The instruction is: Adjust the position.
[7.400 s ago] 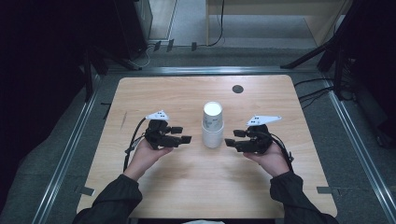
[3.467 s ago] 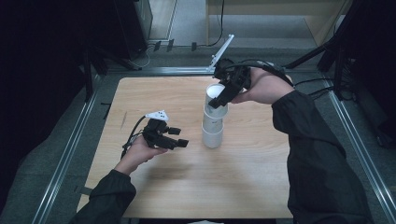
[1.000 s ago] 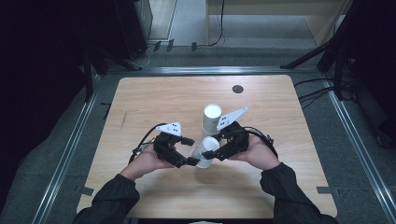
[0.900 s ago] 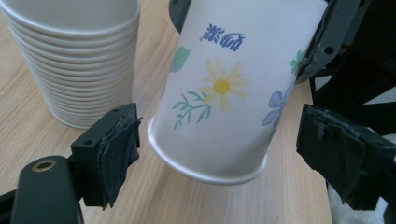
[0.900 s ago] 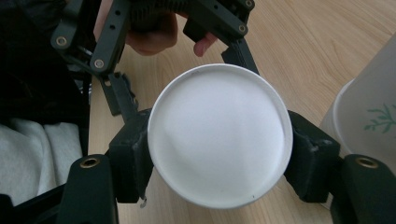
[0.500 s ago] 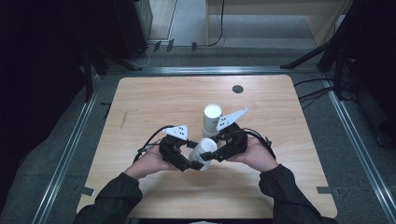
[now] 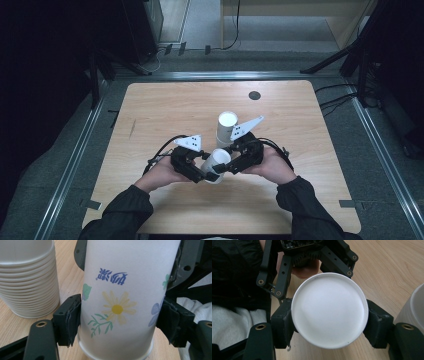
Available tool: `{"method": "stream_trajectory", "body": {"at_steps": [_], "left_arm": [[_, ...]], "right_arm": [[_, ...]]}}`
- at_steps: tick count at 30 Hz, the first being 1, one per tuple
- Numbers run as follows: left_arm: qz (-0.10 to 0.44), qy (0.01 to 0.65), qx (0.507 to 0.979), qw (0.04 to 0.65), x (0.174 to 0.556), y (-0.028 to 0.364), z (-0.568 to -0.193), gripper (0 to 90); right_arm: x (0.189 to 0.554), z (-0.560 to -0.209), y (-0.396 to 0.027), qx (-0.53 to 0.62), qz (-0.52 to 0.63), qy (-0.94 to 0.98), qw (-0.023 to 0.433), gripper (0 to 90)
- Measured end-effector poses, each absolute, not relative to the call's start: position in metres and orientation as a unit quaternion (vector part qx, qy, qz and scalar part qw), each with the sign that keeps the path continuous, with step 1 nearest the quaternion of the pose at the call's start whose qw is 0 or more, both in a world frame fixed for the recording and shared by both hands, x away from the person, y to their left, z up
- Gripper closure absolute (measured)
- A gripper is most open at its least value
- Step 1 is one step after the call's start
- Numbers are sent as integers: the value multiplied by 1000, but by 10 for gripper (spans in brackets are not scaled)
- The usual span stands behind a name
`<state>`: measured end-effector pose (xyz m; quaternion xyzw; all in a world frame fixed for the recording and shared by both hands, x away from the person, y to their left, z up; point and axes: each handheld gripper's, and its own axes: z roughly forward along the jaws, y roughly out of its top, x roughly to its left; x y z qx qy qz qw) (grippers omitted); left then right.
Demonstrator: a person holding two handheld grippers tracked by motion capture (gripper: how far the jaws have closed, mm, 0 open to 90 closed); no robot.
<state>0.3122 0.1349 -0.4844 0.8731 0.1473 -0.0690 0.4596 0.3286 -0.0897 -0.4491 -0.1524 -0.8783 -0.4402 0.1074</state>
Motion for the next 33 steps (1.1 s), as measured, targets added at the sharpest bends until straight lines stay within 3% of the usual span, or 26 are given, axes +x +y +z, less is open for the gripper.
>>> {"method": "stream_trajectory", "body": {"at_steps": [16, 20, 23, 33], "left_arm": [[-65, 137, 879, 452, 312, 135, -481, 308], [-65, 137, 881, 448, 311, 136, -481, 309], [-63, 143, 883, 442, 312, 141, -478, 311], [-29, 142, 907, 395, 322, 152, -453, 308]], "right_arm": [[329, -449, -90, -157, -442, -876, 115, 338], [329, -449, -91, -158, -449, -872, 115, 280], [328, -447, -96, -155, -451, -874, 96, 231], [317, -454, -116, -154, -434, -885, 61, 234]]}}
